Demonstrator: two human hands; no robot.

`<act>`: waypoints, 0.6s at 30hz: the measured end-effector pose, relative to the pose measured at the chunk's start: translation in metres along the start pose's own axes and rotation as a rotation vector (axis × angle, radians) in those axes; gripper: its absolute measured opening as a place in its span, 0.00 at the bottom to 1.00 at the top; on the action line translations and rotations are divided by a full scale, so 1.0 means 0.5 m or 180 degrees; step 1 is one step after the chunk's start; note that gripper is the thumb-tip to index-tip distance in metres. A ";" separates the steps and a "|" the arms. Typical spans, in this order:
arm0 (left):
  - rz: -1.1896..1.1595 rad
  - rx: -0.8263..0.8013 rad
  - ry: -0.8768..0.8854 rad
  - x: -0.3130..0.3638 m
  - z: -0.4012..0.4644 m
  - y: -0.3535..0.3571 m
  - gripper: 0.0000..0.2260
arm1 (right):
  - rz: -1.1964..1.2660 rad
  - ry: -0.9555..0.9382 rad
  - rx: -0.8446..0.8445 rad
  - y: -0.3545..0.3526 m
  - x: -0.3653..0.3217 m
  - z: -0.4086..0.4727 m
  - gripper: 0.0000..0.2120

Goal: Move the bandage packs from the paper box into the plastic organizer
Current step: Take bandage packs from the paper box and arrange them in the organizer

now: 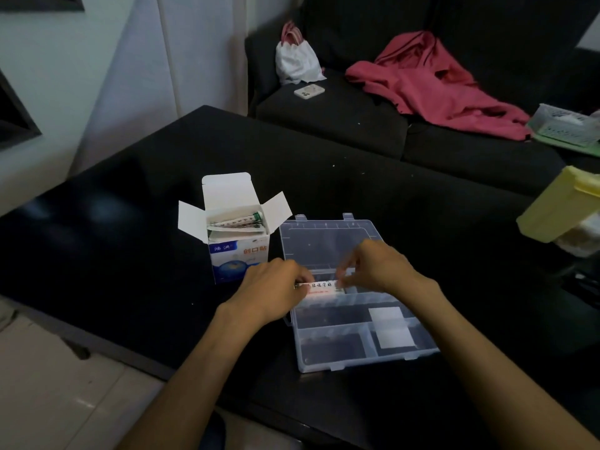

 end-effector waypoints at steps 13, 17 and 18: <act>-0.0028 0.0071 0.0100 -0.004 -0.005 -0.015 0.10 | -0.0229 -0.0461 -0.0320 0.019 0.001 0.004 0.11; 0.0061 -0.0096 0.0129 -0.015 -0.020 -0.023 0.15 | -0.0009 -0.0512 -0.0306 0.024 0.010 0.002 0.11; 0.0092 -0.0177 0.0123 -0.016 -0.023 -0.021 0.19 | 0.0105 -0.0528 -0.0340 0.025 0.013 0.000 0.11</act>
Point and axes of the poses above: each hand's wrist, its own z-axis towards the middle knuckle, its own y-axis out of the palm, x = y × z, the point moved 2 cm from there along z, towards the middle knuckle, and after that the axes turned 13 degrees about -x, right-handed, at the moved point
